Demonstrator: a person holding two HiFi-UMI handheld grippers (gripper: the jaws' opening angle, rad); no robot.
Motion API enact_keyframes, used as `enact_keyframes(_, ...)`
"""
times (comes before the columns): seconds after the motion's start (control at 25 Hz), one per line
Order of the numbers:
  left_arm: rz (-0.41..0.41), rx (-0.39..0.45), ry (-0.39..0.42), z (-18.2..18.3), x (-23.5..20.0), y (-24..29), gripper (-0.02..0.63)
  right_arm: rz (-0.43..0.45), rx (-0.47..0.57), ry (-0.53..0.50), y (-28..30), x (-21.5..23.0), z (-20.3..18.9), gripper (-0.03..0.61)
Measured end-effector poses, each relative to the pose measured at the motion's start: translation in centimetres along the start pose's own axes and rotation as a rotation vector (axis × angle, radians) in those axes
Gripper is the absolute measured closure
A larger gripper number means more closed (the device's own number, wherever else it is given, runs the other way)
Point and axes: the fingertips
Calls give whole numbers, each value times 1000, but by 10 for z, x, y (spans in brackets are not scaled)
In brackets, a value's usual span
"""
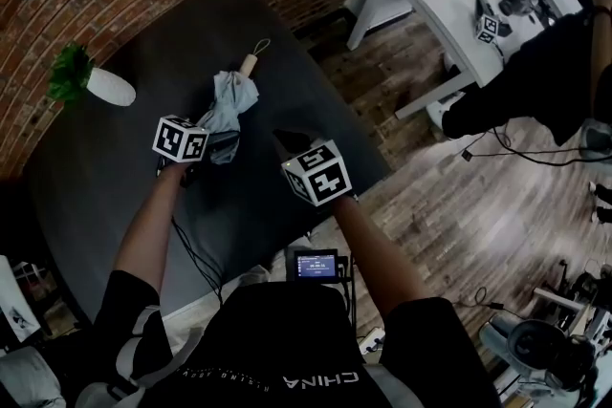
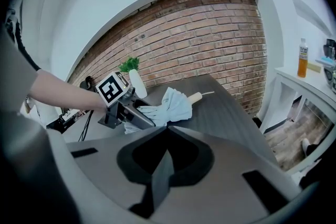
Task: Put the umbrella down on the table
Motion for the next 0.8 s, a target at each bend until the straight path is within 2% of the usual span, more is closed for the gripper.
enact_keyframes(0.16, 44, 28, 5, 0, -5, -10, 196, 0, -4, -6, -3, -8, -1, 569)
enact_keyframes(0.52, 73, 100, 41, 1, 2, -54, 196, -20, 14, 4, -7, -28, -11, 569)
enact_keyframes(0.8, 66, 219, 79, 0, 20, -107, 199, -58, 15, 7, -15, -55, -27, 570)
Point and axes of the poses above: the fingertips, and each gripper's own axes: y forward along the fingers, x to its right, z out of its top, and after that the axes turned 13 degrees about y, right-handed
